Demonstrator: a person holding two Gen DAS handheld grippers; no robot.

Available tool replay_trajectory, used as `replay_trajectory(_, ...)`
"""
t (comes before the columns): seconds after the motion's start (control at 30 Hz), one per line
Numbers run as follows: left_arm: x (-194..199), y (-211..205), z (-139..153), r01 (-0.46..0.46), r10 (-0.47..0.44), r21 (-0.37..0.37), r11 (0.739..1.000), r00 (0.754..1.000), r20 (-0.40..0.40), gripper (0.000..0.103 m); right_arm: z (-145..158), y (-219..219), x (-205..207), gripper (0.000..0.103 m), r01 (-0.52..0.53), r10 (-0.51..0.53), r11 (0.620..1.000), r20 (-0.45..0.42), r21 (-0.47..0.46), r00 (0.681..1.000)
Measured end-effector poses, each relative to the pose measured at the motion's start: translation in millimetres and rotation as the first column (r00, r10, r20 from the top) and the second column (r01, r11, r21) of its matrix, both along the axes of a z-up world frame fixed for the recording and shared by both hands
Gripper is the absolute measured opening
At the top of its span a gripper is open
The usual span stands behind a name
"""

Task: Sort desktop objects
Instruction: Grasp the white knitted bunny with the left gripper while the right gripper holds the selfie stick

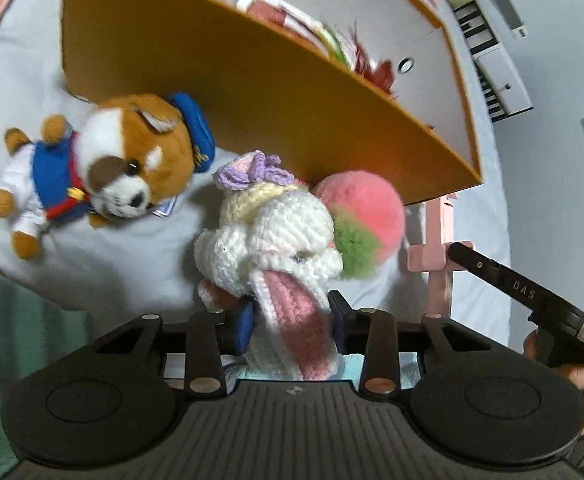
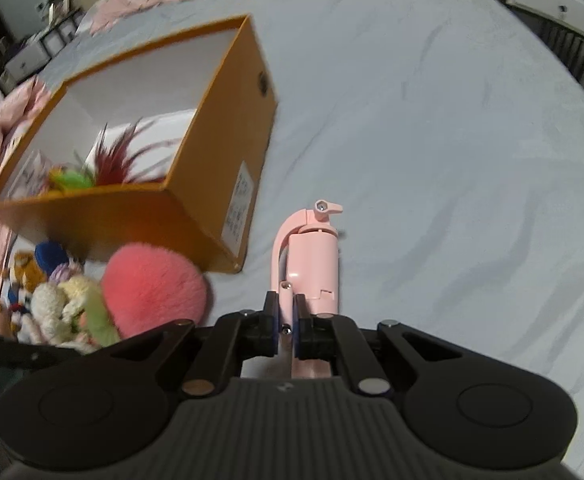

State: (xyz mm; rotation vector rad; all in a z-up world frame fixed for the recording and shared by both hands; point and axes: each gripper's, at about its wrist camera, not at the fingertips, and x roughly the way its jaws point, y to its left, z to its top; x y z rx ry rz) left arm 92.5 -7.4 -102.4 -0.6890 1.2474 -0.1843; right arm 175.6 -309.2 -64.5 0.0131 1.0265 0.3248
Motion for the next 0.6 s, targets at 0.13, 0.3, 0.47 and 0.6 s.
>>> replay_trajectory(0.13, -11.7, 10.1, 19.7, 0.023, -0.022, -0.008, 1.0, 0.998, 0.067, 0.043, 16.3, -10.8, -10.9, 0.006, 0.054, -0.055, 0.998, 0.047, 0.027, 0.997)
replay_trajectory(0.3, -22.8, 21.6, 53.7, 0.054, -0.049, -0.023, 0.998, 0.982, 0.183, 0.043, 47.6, -11.5, -22.4, 0.006, 0.077, -0.078, 0.997, 0.123, 0.018, 0.989)
replay_trajectory(0.47, -20.6, 33.0, 89.3, 0.072, -0.061, -0.025, 0.997, 0.951, 0.301, 0.043, 94.7, 3.3, -27.0, 0.006, 0.054, -0.059, 0.998, 0.212, 0.029, 0.975)
replay_trajectory(0.6, -6.8, 41.7, 119.5, 0.067, -0.062, 0.001, 0.998, 0.919, 0.389, 0.043, 128.7, 28.6, -26.0, 0.006, -0.01, 0.004, 1.0, 0.288, 0.017, 0.958)
